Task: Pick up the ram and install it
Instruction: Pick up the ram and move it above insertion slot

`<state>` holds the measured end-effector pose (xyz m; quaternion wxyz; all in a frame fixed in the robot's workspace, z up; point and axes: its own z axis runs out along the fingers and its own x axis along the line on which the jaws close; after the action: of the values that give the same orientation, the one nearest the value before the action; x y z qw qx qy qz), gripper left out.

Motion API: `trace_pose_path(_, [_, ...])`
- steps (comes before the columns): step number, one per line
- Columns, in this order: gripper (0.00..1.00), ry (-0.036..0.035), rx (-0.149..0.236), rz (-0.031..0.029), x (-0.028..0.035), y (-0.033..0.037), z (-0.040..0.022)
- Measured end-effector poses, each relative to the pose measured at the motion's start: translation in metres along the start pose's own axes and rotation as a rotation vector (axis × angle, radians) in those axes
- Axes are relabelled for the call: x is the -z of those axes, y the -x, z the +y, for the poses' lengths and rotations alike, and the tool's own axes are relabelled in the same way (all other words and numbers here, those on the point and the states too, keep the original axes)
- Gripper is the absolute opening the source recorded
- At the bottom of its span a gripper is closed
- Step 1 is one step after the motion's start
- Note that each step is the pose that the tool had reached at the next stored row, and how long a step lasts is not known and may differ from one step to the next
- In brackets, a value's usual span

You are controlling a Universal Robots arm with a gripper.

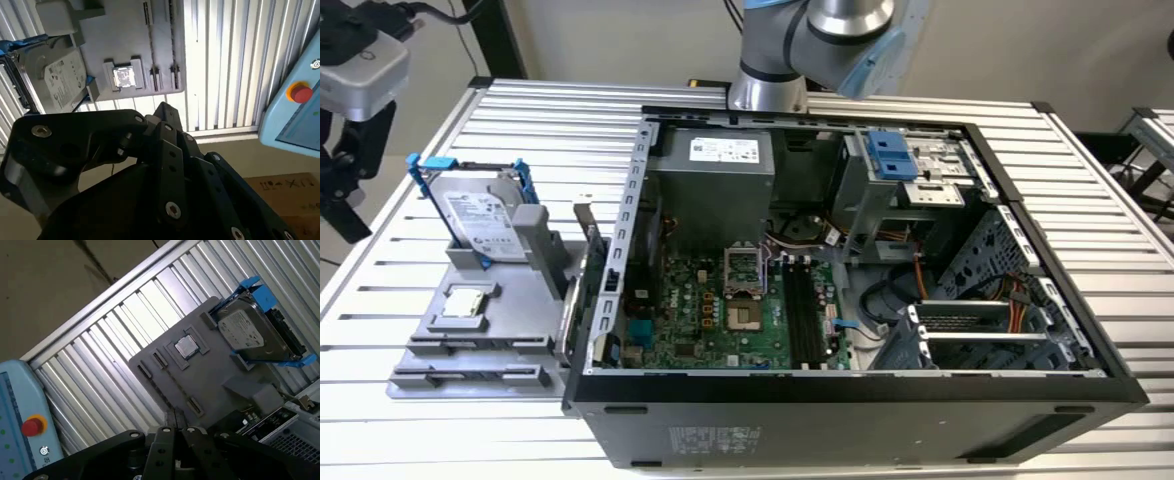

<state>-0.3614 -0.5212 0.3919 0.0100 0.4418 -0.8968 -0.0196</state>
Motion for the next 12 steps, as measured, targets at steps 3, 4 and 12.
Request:
trace_pose_path(3, [0.00,-0.0001,0.053,0.0022,-0.0001,0.0007,-0.0009])
trace_pose_path(4, [0.00,-0.0001,0.066,0.0028,0.0000,0.0008,-0.0010])
trace_pose_path(12, [0.00,-0.0012,0.177,0.0081,-0.0001,0.0013,-0.0018])
